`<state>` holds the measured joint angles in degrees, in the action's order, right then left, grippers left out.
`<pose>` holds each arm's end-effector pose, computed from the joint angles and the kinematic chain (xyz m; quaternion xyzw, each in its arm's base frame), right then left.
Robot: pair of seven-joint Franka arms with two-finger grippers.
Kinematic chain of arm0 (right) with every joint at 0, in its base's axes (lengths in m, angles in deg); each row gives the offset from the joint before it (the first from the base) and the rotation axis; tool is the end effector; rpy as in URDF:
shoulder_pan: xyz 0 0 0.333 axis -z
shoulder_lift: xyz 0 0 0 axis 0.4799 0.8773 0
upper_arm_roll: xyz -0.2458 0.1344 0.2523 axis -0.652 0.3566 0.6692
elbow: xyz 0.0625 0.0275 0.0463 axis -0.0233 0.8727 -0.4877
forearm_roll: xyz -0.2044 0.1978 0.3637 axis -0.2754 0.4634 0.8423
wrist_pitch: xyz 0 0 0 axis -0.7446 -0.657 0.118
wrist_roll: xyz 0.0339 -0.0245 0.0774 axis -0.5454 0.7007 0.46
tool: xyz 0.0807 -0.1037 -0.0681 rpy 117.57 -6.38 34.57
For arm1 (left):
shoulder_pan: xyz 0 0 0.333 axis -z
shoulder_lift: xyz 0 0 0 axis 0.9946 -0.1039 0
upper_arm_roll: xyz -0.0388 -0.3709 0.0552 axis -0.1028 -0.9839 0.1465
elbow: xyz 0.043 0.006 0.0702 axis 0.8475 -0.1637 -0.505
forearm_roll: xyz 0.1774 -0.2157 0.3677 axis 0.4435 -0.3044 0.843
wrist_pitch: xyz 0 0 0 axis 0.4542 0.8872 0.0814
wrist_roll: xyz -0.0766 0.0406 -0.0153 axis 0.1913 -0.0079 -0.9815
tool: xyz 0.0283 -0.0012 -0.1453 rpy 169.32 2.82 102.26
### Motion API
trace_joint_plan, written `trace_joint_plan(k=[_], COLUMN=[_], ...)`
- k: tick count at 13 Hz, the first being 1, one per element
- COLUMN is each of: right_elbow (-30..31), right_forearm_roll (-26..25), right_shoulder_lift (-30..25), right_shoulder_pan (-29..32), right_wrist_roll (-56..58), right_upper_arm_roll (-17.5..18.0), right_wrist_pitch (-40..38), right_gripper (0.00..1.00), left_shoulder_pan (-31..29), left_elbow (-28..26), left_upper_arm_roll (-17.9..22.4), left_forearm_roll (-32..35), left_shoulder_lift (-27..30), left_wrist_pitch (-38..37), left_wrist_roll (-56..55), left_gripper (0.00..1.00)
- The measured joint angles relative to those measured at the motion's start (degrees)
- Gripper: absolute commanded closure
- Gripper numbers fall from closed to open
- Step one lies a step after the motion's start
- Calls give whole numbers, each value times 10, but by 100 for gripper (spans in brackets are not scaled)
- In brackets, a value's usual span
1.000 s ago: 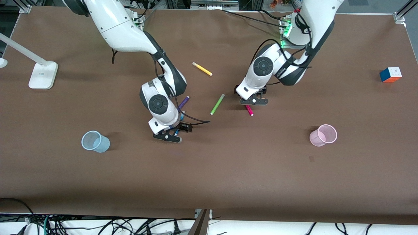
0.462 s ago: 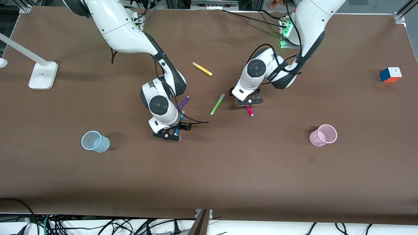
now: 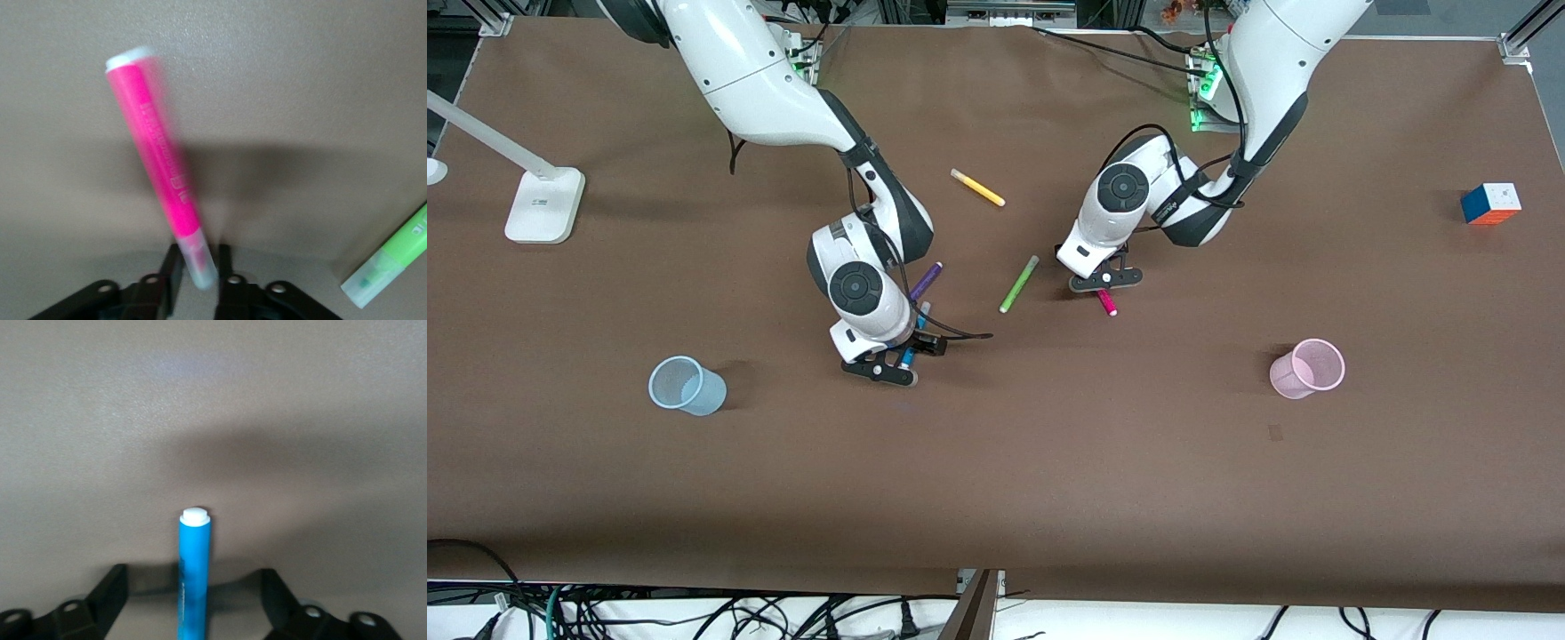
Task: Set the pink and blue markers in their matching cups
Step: 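Close the right gripper on the blue marker while the left gripper grasps the pink, then carry the blue marker to the blue cup while the left gripper carries pink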
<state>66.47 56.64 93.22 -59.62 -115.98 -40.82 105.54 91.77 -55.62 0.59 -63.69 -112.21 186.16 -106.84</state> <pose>0.6710 0.4087 0.1192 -0.9932 0.1129 0.0199 0.0207 0.4765 -0.3858 0.1247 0.9940 0.0814 -0.0718 0.0099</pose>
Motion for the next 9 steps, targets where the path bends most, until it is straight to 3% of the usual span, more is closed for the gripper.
trace_joint_plan(k=[1,4,9], right_elbow=[0,0,0], right_forearm_roll=[2,2,3], right_shoulder_lift=[-3,-7,-10], right_shoulder_pan=[0,0,-1], right_wrist_roll=[0,0,4], right_upper_arm_roll=[0,1,1], right_wrist_pitch=[0,0,-6], right_gripper=[100,100,100], left_shoulder_pan=[0,-1,0], left_elbow=[0,16,124], left_upper_arm_roll=[0,0,-2], left_forearm_roll=[0,2,10], left_shoulder_lift=[1,8,32], left_wrist_pitch=[-1,-71,-333], left_wrist_roll=[-1,-1,67], left_gripper=[100,100,100])
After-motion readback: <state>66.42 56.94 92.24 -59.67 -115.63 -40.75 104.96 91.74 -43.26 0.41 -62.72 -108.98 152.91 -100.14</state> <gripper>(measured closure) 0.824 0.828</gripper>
